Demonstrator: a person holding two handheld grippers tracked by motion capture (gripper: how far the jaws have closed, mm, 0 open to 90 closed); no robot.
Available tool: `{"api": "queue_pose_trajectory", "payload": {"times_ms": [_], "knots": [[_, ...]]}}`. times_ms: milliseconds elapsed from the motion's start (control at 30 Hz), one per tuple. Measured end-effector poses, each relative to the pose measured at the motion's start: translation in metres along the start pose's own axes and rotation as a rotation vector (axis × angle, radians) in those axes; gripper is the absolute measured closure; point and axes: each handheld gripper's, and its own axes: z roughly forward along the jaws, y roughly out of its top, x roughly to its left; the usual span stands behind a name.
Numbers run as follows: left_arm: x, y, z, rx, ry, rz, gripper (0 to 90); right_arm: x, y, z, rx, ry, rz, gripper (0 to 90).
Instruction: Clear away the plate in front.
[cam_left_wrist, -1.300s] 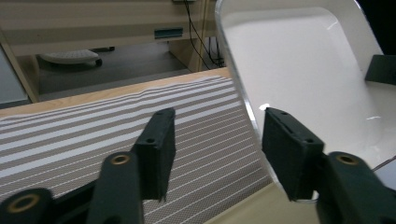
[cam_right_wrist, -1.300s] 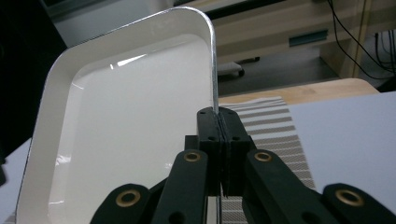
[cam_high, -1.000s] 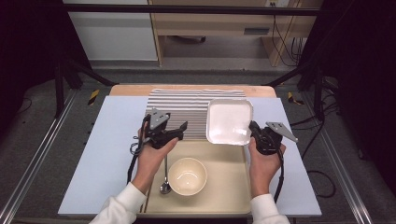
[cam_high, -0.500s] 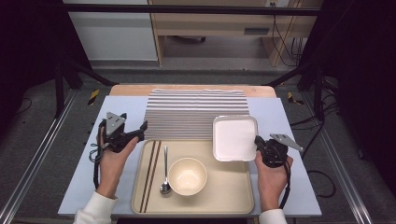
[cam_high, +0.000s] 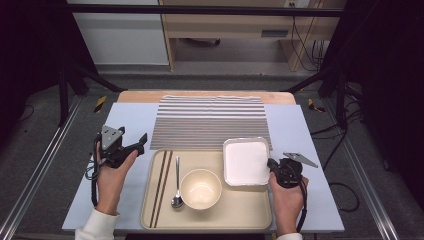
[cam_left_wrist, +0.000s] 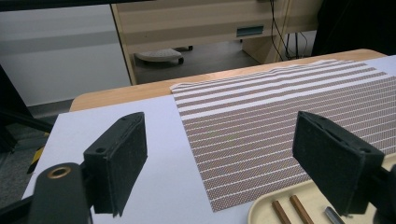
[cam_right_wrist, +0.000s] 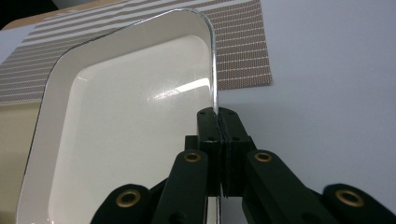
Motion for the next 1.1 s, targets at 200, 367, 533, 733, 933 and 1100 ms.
{"api": "queue_pose_trajectory", "payload": {"times_ms": [200,367,533,733,933,1100], "knots": [[0.004,-0.009,0.002,0.012,0.014,-0.026,17.9,0.001,-0.005,0.001,0.035,0.021,0.034,89.3],[0.004,-0.010,0.002,0.009,0.028,-0.021,17.9,0.003,-0.009,0.001,0.058,0.018,0.044,89.2],[0.002,-0.011,0.002,0.013,0.032,-0.012,17.9,0.003,-0.013,0.003,0.080,0.027,0.049,89.2],[0.001,-0.012,0.003,0.019,0.029,-0.005,17.9,0.005,-0.021,0.002,0.106,0.031,0.066,89.1],[0.002,-0.012,0.002,0.015,0.032,-0.013,17.8,0.006,-0.026,0.004,0.127,0.053,0.087,89.1],[0.003,-0.013,0.003,0.021,0.032,-0.008,17.7,0.007,-0.028,0.004,0.139,0.045,0.105,88.8]]}}
